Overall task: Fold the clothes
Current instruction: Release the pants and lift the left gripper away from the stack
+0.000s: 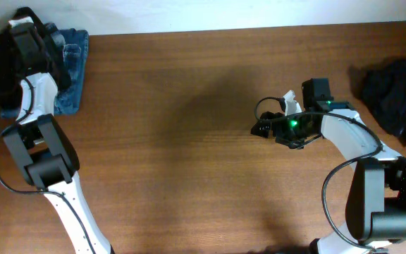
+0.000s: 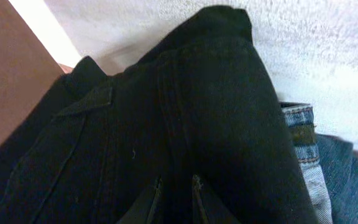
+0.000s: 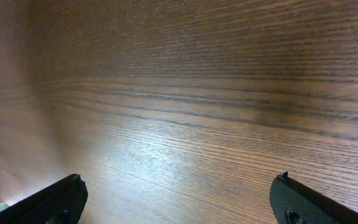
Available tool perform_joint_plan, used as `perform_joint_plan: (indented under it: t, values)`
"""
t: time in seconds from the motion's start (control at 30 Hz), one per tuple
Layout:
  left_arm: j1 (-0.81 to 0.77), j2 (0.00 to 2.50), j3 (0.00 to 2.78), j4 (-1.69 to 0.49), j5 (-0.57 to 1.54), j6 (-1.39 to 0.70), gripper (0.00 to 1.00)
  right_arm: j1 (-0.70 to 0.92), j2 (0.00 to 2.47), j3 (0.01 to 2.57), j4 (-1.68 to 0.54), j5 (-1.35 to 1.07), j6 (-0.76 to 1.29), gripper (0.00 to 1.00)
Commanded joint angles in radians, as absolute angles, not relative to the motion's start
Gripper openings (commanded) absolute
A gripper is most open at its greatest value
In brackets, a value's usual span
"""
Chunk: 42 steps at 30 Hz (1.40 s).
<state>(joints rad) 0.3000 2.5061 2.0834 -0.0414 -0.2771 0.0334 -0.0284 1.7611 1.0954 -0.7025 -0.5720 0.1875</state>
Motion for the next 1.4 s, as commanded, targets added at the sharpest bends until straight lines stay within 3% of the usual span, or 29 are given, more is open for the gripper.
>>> perform_joint_plan:
  t: [0.0,0.23,0.27,0.43,0.53,0.7,0.87,1.0,1.1,1.37]
  values:
    - [0.302,2.606,2.069,-0.096,-0.270,0.030,0.18,-0.026,1.765,1.089,-0.700,-0.564,0.188,0.98]
    - [0.297,2.534,2.069,-0.114,-0.281,0.058,0.29,-0.026,1.765,1.089,-0.702,-0.564,0.189,0.99]
    - [0.294,2.498,2.069,-0.115,-0.281,0.057,0.41,-0.026,1.765,1.089,-0.704,-0.564,0.189,0.99]
    - [0.260,2.278,2.069,-0.152,-0.276,0.057,0.52,-0.027,1.765,1.090,-0.703,-0.564,0.193,0.99]
    - [0.216,2.136,2.069,-0.212,-0.270,0.057,0.68,-0.028,1.755,1.092,-0.706,-0.564,0.223,0.99]
    - [0.146,1.964,2.069,-0.461,-0.117,0.057,0.86,-0.037,1.682,1.092,-0.756,-0.558,0.223,0.99]
    - [0.079,1.892,2.069,-0.768,0.096,0.057,0.87,-0.111,1.528,1.100,-0.881,-0.417,0.226,0.99]
    - [0.037,1.902,2.067,-0.953,0.119,0.057,0.87,-0.264,1.376,1.100,-0.970,-0.334,0.226,0.99]
    - [0.017,1.905,2.051,-1.067,0.120,0.057,0.98,-0.464,1.306,1.100,-0.980,-0.328,0.226,0.99]
    - [-0.020,1.906,1.862,-1.097,0.184,0.057,0.99,-0.810,1.312,1.100,-0.917,-0.363,0.229,0.99]
